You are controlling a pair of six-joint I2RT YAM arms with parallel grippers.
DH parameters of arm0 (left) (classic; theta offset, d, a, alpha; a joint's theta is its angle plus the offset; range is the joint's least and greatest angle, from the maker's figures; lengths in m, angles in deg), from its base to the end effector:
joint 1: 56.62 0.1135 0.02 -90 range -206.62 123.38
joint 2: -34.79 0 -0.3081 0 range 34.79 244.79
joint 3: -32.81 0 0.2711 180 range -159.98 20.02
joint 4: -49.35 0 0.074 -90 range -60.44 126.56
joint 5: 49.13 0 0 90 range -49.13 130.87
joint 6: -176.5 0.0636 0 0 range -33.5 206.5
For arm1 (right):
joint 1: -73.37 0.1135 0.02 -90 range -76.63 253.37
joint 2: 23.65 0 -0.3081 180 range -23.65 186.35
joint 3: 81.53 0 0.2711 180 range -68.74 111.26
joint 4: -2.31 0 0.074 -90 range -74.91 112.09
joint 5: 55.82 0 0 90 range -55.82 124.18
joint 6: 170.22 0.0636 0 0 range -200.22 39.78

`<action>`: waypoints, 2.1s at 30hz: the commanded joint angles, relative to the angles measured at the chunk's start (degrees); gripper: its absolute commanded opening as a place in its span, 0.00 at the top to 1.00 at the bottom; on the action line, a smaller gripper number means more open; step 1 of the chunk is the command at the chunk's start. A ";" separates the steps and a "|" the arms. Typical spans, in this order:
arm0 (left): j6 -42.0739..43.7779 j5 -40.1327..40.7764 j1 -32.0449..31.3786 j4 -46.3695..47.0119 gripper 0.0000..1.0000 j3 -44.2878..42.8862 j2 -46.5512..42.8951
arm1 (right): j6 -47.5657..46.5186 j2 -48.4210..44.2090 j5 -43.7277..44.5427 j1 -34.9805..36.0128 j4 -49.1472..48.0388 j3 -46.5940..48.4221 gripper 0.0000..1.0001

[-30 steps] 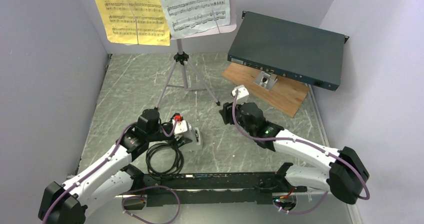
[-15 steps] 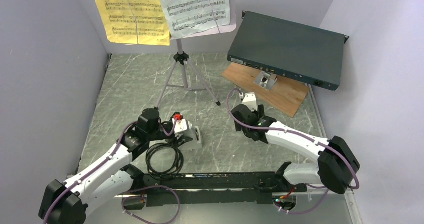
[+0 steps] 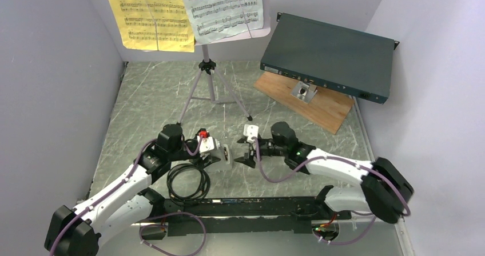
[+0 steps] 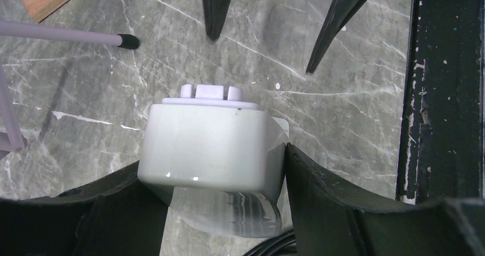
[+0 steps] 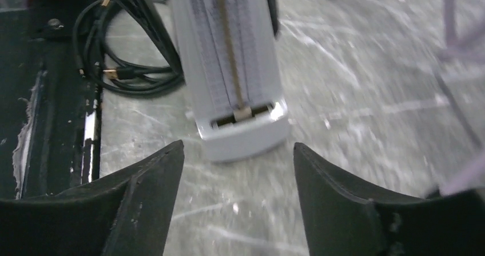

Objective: Set up the instrument practice props

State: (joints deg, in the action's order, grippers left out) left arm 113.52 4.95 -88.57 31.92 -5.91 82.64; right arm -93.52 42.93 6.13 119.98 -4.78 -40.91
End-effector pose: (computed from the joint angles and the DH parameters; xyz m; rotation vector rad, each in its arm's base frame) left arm 0.1442 -0.1339 0.2428 1.3111 1.5182 -0.6893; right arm 0.1599 0.2127 0.2355 -1.2571 1.4938 0.8538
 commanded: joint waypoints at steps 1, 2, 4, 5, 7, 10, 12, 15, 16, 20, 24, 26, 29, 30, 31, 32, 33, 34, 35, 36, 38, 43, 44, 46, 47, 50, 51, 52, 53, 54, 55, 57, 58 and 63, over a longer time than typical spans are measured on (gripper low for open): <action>2.00 -2.28 0.17 2.41 1.00 -1.45 -0.38 | -13.59 8.36 -18.16 -0.20 -5.48 8.32 0.34; 2.06 -2.39 0.13 2.45 1.00 -1.47 -0.33 | -13.45 10.69 -18.98 -0.27 -6.33 9.05 0.38; 2.13 -2.66 0.13 2.44 1.00 -1.61 -0.16 | -13.90 13.54 -20.91 -0.29 -7.89 9.83 0.48; 2.30 -2.79 0.13 2.22 1.00 -1.68 -0.07 | -13.83 14.86 -21.34 -0.29 -8.96 9.99 0.51; 2.41 -2.95 0.15 2.03 1.00 -1.80 0.13 | -13.87 17.05 -21.71 -0.29 -9.89 10.69 0.52; 2.51 -2.94 0.13 2.04 1.00 -1.87 0.01 | -15.37 18.68 -21.95 -0.24 -8.60 11.62 0.53; 2.59 -2.94 0.13 2.01 1.00 -1.76 -0.28 | -16.18 19.52 -21.40 -0.29 -8.19 11.73 0.53; 2.66 -3.01 0.13 2.01 1.00 -1.82 -0.39 | -16.25 20.99 -19.80 -0.27 -8.98 11.17 0.54; 2.68 -3.04 0.13 2.01 1.00 -1.77 -0.35 | -16.12 21.37 -19.01 -0.29 -9.63 10.80 0.54; 2.90 -3.22 0.13 1.97 1.00 -1.84 -0.17 | -15.96 21.71 -15.66 -0.25 -12.63 9.15 0.56; 2.95 -3.10 0.13 2.03 1.00 -1.67 -0.14 | -16.70 22.53 -14.78 -0.26 -13.48 8.63 0.59; 3.02 -3.23 0.13 1.99 1.00 -1.76 0.10 | -17.02 23.21 -15.09 -0.27 -13.13 8.97 0.62; 3.12 -3.31 0.13 1.71 1.00 -1.84 0.31 | -17.56 23.67 -15.59 -0.29 -12.05 9.12 0.65; 3.12 -3.29 0.13 1.66 1.00 -1.84 0.21 | -18.13 23.62 -15.58 -0.29 -11.23 9.17 0.67; 3.12 -3.24 0.13 1.67 1.00 -1.76 0.10 | -18.57 23.59 -15.27 -0.29 -10.74 9.10 0.67; 3.12 -3.15 0.13 1.72 1.00 -1.73 -0.01 | -18.93 23.55 -14.73 -0.29 -10.37 8.96 0.67; 3.16 -3.11 0.13 1.74 1.00 -1.67 -0.11 | -19.28 23.51 -14.19 -0.29 -10.03 8.83 0.67; 3.13 -3.03 0.17 1.79 1.00 -1.67 -0.13 | -19.59 23.36 -13.80 -0.29 -9.67 8.77 0.67; 3.17 -3.14 0.13 1.80 1.00 -1.66 -0.05 | -19.90 23.35 -13.71 -0.23 -9.18 8.77 0.67; 3.20 -3.26 0.13 1.84 1.00 -1.73 -0.04 | -20.26 23.20 -13.70 -0.24 -8.79 8.81 0.67; 3.12 -3.64 0.13 1.77 1.00 -1.75 -0.04 | -20.75 23.07 -13.44 -0.18 -8.22 8.86 0.67; 3.08 -3.63 0.13 1.76 1.00 -1.73 0.20 | -22.29 23.49 -12.79 -0.22 -6.58 8.82 0.66; 3.11 -3.79 0.13 1.72 1.00 -1.79 0.34 | -22.15 23.78 -12.82 -0.22 -6.50 9.05 0.67; 3.19 -3.99 0.13 1.68 1.00 -1.99 0.60 | -22.46 24.36 -13.77 -0.18 -5.17 10.01 0.70; 3.21 -4.00 0.13 1.54 1.00 -2.01 0.65 | -22.70 24.64 -14.32 -0.17 -4.53 10.47 0.72; 3.13 -3.92 0.13 1.90 1.00 -1.81 0.77 | -21.66 24.99 -15.22 -0.12 -6.26 10.17 0.72; 3.09 -4.08 0.13 2.01 1.00 -1.88 1.01 | -21.34 24.84 -15.75 -0.07 -6.93 9.98 0.71; 3.18 -4.33 0.13 1.94 1.00 -2.03 1.32 | -21.34 24.74 -15.95 0.08 -7.16 9.91 0.69; 3.34 -4.45 0.13 1.70 1.00 -2.23 1.62 | -21.58 24.73 -15.68 0.40 -7.02 10.01 0.69; 3.49 -4.50 0.13 1.35 1.00 -2.39 1.82 | -22.04 24.80 -15.33 0.70 -6.59 10.16 0.70; 3.52 -4.52 0.13 1.43 1.00 -2.34 1.93 | -22.41 24.89 -14.94 0.88 -6.25 10.26 0.71; 3.41 -4.48 0.13 1.63 1.00 -2.20 1.98 | -22.62 24.88 -14.19 1.01 -6.05 10.26 0.75; 3.47 -4.45 0.13 1.48 1.00 -2.26 2.03 | -22.72 24.64 -14.14 1.03 -6.28 10.09 0.77; 3.73 -4.15 0.14 1.21 1.00 -2.19 2.00 | -22.35 22.38 -13.50 1.03 -8.68 8.27 0.86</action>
State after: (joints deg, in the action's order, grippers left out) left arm 114.95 3.47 -88.06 32.47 -6.37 84.13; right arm -114.59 66.82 -7.68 120.35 -11.95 -31.70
